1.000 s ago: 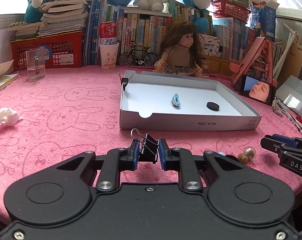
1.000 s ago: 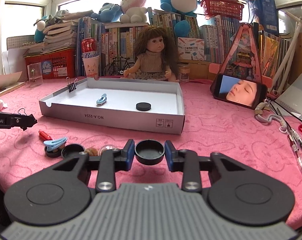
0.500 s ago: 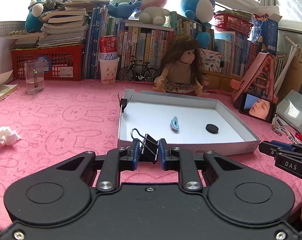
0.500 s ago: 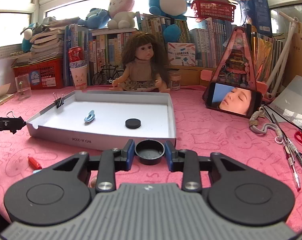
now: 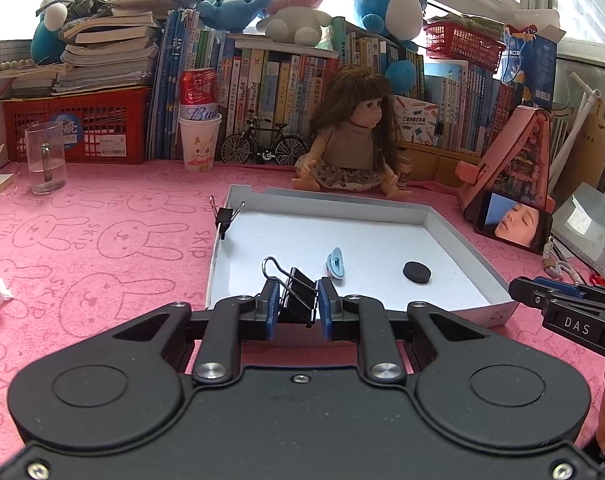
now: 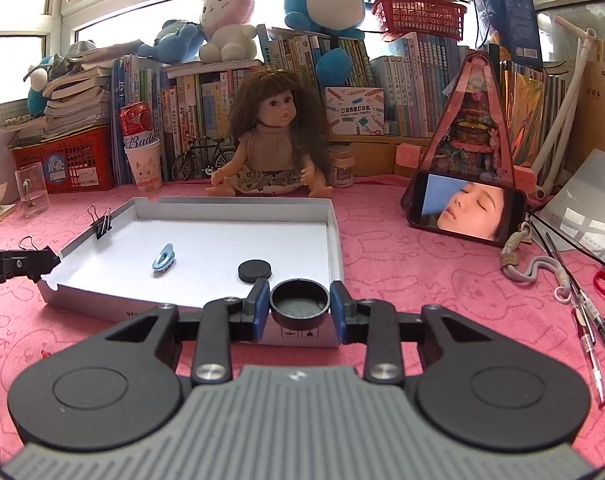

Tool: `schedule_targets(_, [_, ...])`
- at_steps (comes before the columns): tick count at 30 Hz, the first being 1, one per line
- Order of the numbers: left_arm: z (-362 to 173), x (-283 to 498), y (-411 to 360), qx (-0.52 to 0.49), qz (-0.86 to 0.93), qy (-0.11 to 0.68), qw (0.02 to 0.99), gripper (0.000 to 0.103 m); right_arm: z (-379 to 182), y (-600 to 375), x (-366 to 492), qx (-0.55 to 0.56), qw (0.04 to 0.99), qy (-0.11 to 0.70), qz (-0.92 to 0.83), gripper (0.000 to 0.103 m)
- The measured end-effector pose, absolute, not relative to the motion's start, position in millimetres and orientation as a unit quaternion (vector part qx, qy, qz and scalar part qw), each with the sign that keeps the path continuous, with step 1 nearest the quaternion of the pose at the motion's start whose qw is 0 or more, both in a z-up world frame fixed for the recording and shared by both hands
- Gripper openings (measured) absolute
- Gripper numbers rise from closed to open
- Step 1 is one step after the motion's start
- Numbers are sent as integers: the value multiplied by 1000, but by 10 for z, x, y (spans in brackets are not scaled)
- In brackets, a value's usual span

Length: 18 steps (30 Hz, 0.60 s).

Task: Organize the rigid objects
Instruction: 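Carry the binder clip with the left gripper while the right carries the black cup into the tray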

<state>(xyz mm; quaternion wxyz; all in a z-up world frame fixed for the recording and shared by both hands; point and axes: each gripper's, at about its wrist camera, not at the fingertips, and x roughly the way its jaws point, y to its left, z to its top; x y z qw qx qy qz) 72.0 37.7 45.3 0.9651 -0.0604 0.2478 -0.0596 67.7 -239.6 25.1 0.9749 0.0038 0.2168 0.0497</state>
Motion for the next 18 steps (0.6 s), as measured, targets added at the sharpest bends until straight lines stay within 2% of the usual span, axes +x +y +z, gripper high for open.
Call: schedule_targets(18, [422,1337,185,-53,-64,264,961,19,222,-2294,1197,7,971,233,47,38])
